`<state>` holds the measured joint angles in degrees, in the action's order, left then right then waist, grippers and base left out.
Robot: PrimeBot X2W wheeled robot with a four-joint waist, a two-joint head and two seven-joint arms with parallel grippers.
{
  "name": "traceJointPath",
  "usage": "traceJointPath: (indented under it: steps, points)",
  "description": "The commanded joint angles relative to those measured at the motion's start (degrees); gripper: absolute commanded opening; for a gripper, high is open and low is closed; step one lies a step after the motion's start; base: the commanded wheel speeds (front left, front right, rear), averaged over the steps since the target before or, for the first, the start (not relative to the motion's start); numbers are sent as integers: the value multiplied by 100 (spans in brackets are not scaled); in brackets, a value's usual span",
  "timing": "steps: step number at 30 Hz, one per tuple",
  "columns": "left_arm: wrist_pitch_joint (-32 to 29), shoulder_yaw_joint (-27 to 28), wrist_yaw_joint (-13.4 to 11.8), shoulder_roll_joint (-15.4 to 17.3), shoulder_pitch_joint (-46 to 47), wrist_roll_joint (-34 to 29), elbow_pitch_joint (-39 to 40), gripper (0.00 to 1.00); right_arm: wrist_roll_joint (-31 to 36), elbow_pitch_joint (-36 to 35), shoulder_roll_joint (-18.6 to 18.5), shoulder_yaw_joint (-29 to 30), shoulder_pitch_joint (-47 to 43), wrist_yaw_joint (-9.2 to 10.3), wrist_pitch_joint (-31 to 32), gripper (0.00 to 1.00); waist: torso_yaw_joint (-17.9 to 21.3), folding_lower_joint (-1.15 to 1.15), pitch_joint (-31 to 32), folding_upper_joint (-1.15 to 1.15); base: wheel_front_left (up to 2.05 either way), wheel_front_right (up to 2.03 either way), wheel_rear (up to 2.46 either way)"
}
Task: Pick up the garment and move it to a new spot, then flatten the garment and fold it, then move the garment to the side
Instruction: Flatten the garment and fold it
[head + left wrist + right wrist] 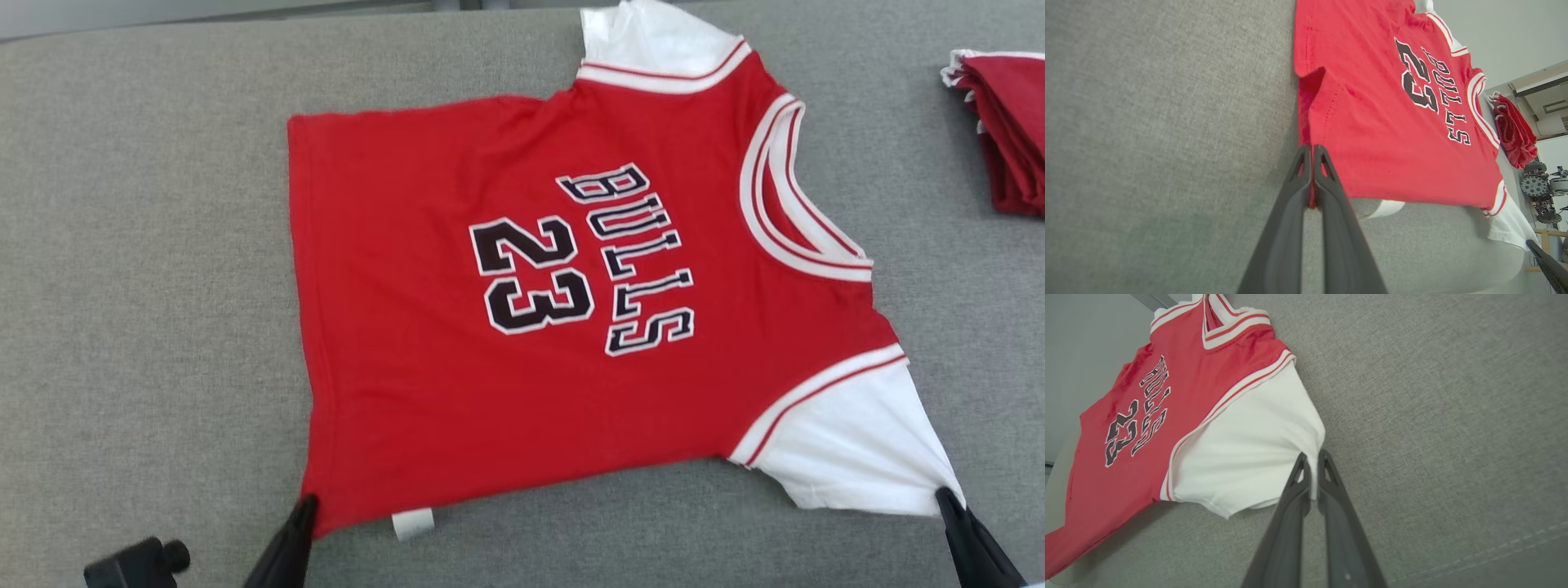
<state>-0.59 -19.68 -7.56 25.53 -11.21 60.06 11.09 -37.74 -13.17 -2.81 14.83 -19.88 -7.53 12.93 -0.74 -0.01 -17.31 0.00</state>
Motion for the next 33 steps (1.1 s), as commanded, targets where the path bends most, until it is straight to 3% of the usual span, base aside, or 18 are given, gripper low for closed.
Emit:
traceJointPath:
  steps: [1,2,4,11,16,22,23,24,25,30,33]
  points:
    - [-27,7,-148,-48,-308,91,248,0,-97,-47,-22,24,-134,9,-74,0,75,1,314,0,0,0,0]
    - [-129,9,-346,-33,-560,207,615,0,-140,-183,-20,-16,-211,6,-58,0,61,1,234,0,0,0,0]
    - [-305,-44,-489,69,-606,192,895,0,-133,-357,-18,-70,-1,6,77,0,36,1,129,0,0,0,0]
    - [-1312,-44,-859,448,534,232,1252,0,485,-764,-233,-93,1594,4,1171,0,-206,1,-199,0,0,0,0]
    - [-1948,24,-1062,443,1654,400,937,0,913,-459,-449,-130,2914,4,2006,0,-378,1,-467,0,0,0,0]
    - [-2414,-142,-1137,94,2874,546,46,0,1531,269,-642,-295,4160,5,2510,0,-553,1,-818,0,0,0,0]
    - [-2428,-180,-1100,-3,3057,554,-122,7,1656,398,-676,-361,4297,5,2571,16,-572,1,-878,0,0,0,0]
    - [-2399,-171,-1102,-84,3193,578,-271,49,1695,479,-682,-421,4387,5,2589,60,-585,1,-911,0,0,0,0]
    - [-2389,-221,-1045,-92,3363,494,-470,100,1790,584,-704,-443,4491,5,2608,100,-600,1,-944,0,0,0,0]
    - [-2094,-236,-759,-286,3769,356,-1118,100,1990,688,-883,-598,4560,5,2442,100,-596,1,-936,0,0,0,0]
    - [-1736,-87,-657,-226,3543,268,-1116,100,2088,392,-1286,-892,4191,5,2444,100,-520,1,-779,0,0,0,0]
